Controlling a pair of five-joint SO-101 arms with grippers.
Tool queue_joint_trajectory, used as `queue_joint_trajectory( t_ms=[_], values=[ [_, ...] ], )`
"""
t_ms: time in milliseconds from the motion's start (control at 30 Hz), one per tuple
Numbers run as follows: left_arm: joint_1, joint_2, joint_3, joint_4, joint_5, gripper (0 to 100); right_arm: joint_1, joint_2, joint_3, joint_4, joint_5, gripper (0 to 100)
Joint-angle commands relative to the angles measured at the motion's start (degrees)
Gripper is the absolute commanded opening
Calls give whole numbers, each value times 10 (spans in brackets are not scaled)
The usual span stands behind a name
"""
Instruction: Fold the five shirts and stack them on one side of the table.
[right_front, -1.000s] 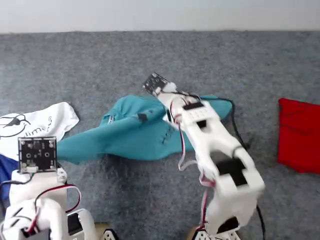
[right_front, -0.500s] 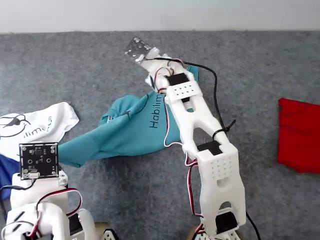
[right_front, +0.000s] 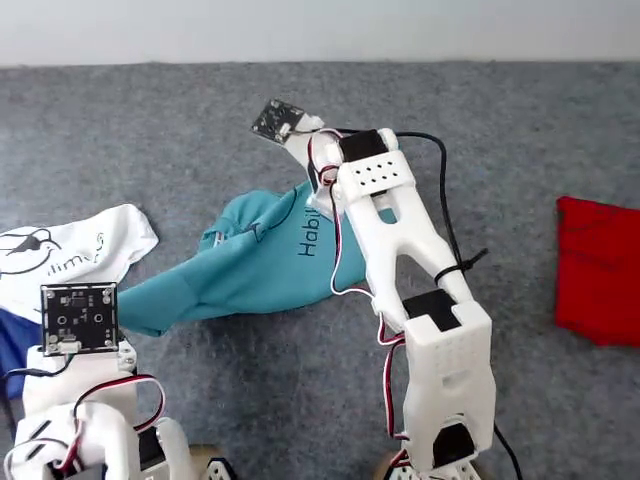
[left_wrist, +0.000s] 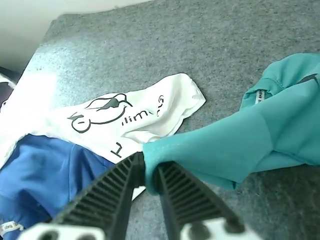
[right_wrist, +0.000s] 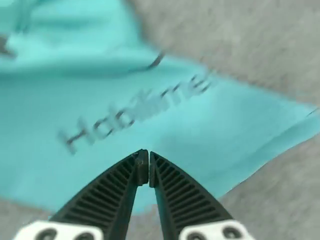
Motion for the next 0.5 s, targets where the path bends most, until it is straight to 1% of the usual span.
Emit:
queue_joint_trajectory(
  t_ms=[0,100,200,300,467],
  values=[
    [-3,-2,-4,-4,-4,13,3,-38,-25,69,4,9],
    [-3,-2,-4,-4,-4,13,2,-26,-23,95,4,11],
    [-3,-2,-4,-4,-4,13,2,15,-24,68,5,11],
    [-3,-2,-4,-4,-4,13,4,72,-27,-7,9,9],
    [-3,-2,-2,-4,-4,13,0,145,-57,-184,9,9]
  ],
)
